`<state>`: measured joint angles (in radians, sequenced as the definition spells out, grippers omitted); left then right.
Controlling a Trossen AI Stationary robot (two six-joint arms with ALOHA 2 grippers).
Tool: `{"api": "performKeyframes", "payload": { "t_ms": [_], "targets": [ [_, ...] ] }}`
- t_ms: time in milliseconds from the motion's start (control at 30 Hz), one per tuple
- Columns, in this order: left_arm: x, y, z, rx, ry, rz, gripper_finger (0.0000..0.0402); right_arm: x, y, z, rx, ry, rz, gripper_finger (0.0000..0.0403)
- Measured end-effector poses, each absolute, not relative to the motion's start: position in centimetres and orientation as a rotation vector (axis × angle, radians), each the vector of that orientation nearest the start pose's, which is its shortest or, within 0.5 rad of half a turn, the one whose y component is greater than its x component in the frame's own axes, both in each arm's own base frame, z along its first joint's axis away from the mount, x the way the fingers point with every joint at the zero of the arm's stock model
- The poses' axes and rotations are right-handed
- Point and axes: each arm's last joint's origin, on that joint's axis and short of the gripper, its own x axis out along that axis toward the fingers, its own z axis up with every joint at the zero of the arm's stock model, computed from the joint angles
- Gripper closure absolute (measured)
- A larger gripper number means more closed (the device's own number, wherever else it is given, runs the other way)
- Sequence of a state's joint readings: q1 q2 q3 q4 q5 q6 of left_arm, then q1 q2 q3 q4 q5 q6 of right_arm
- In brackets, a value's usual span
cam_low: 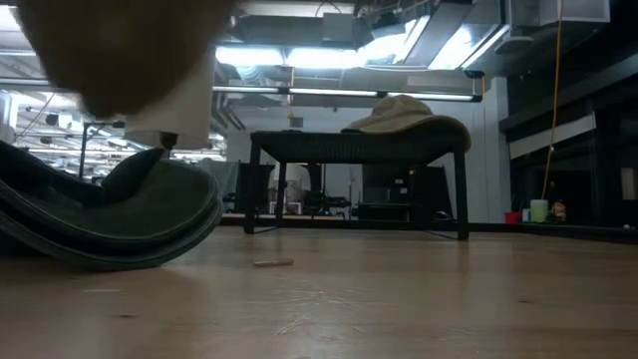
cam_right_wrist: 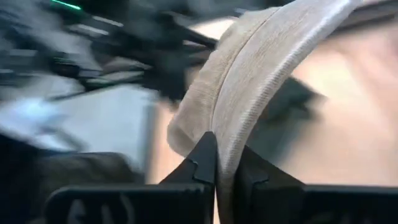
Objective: Pick & Place hat
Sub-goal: Put the brown cap on the shelf
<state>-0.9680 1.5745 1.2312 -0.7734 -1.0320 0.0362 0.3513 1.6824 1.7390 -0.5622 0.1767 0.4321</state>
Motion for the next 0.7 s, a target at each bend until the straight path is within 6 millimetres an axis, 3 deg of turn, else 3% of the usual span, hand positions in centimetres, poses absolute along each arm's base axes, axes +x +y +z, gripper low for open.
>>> {"api": "performKeyframes", "payload": {
  "t_ms": [100, 167, 300, 367, 433, 567, 700],
  "targets": [
    [19.0, -24.3, 26.8, 0.942, 0.583, 0.070, 0.0160, 35.1, 11.6, 38.4, 0.262, 0.577, -0.084, 0.0385],
    [18.7, -24.3, 26.7, 0.930, 0.580, 0.080, 0.0160, 35.1, 11.5, 38.4, 0.274, 0.588, -0.074, 0.0384],
    [18.3, -24.3, 26.6, 0.927, 0.589, 0.081, 0.0160, 35.6, 12.9, 39.7, 0.302, 0.500, 0.255, 0.0380],
    [18.2, -24.4, 26.6, 0.926, 0.586, 0.073, 0.0160, 35.6, 13.4, 40.2, 0.302, 0.466, 0.340, 0.0381],
    [18.0, -24.5, 26.6, 0.922, 0.580, 0.074, 0.0160, 35.2, 13.2, 40.0, 0.292, 0.494, 0.272, 0.0386],
    [17.9, -24.6, 26.6, 0.888, 0.574, 0.080, 0.0160, 34.3, 11.5, 38.1, 0.287, 0.671, -0.057, 0.0387],
    [17.9, -24.7, 26.6, 0.873, 0.586, 0.063, 0.0160, 34.8, 11.3, 38.0, 0.346, 0.668, -0.007, 0.0375]
  ]
}}
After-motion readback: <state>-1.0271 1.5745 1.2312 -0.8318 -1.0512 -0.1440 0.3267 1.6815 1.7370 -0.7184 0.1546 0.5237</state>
